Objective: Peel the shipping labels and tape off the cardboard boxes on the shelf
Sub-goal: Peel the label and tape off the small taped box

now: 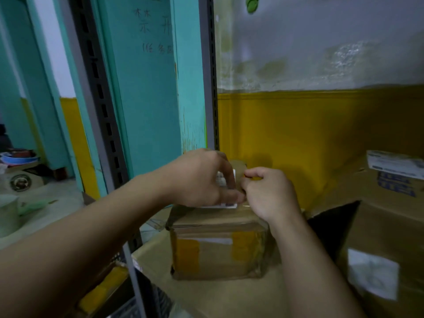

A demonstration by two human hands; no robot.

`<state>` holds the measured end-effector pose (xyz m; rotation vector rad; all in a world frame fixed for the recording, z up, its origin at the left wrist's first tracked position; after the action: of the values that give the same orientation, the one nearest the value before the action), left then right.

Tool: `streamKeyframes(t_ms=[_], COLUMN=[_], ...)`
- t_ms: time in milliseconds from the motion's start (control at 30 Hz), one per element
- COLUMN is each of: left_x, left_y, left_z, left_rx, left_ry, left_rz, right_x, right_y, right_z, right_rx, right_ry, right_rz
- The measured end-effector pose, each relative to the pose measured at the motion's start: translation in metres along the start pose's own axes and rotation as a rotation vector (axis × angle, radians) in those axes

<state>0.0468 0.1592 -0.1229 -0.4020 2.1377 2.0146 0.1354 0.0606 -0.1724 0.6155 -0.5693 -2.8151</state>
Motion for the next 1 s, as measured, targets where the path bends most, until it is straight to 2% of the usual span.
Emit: streamKeyframes(t_ms=[200, 467, 633, 833, 1000], left_x=[0.016, 0.010, 0.015, 0.019, 0.018], left_y=[0.012, 0.013, 0.013, 0.013, 0.012], left_z=[-0.009, -0.014, -0.016, -0.016, -0.018], left_rx=[0.071, 0.076, 0.038, 0.088, 0.086], left_ry=[0.123, 0.140, 0.110, 0.122, 0.139], left_rz=[0.147, 0.123, 0.047, 0.081, 0.030], right_x=[0.002, 0.003, 0.003, 0.006, 0.008], right_y=[0.002, 0.000, 0.000, 0.001, 0.002], right_z=[0.002, 0.000, -0.002, 0.000, 0.001], right_rx=[0.007, -0.071, -0.120, -0.122, -0.112], right_ry=[0.013, -0.008, -0.025, -0.030, -0.024], right_rz=[-0.009, 0.008, 0.037, 0.023, 0.030])
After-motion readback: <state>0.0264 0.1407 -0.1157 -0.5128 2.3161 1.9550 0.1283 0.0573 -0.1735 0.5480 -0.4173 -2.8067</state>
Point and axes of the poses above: each hand's wrist, its own x-axis away from the middle knuckle, its own y-axis out of the back of the hand, z = x × y, the point moved 6 cm from there along -x, towards the middle knuckle, and after that the axes turned 5 degrees about -z, right-handed, at the moved point
